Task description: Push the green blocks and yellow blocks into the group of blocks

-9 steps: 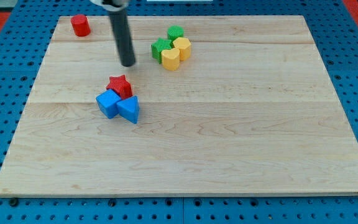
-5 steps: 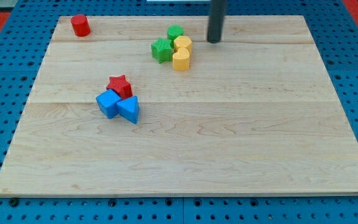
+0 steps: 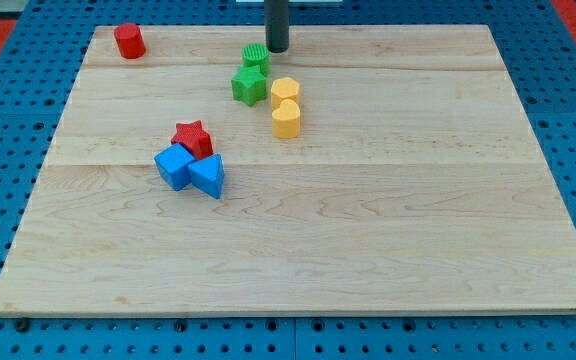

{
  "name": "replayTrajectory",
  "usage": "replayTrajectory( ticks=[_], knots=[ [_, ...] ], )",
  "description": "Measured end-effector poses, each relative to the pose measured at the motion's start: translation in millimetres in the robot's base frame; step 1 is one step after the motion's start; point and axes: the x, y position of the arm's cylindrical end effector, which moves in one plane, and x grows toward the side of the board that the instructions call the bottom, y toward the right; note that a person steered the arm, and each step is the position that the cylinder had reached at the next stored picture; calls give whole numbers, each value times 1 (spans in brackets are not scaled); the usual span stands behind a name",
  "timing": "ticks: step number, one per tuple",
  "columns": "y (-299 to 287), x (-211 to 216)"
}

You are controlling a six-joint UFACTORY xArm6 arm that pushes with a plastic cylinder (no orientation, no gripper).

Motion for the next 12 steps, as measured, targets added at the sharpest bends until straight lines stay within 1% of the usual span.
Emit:
replayTrajectory(
  ticks=[1, 2, 3, 4, 5, 6, 7, 8, 9, 10, 11, 12],
  knots=[
    [-26, 44],
    [-63, 73],
    [-51, 70],
    [-24, 45],
    [-23, 83],
    [-36, 111],
    [-2, 51],
    [56, 44],
    [26, 90],
    [-53, 95],
    [-11, 107],
    [0, 114]
  ],
)
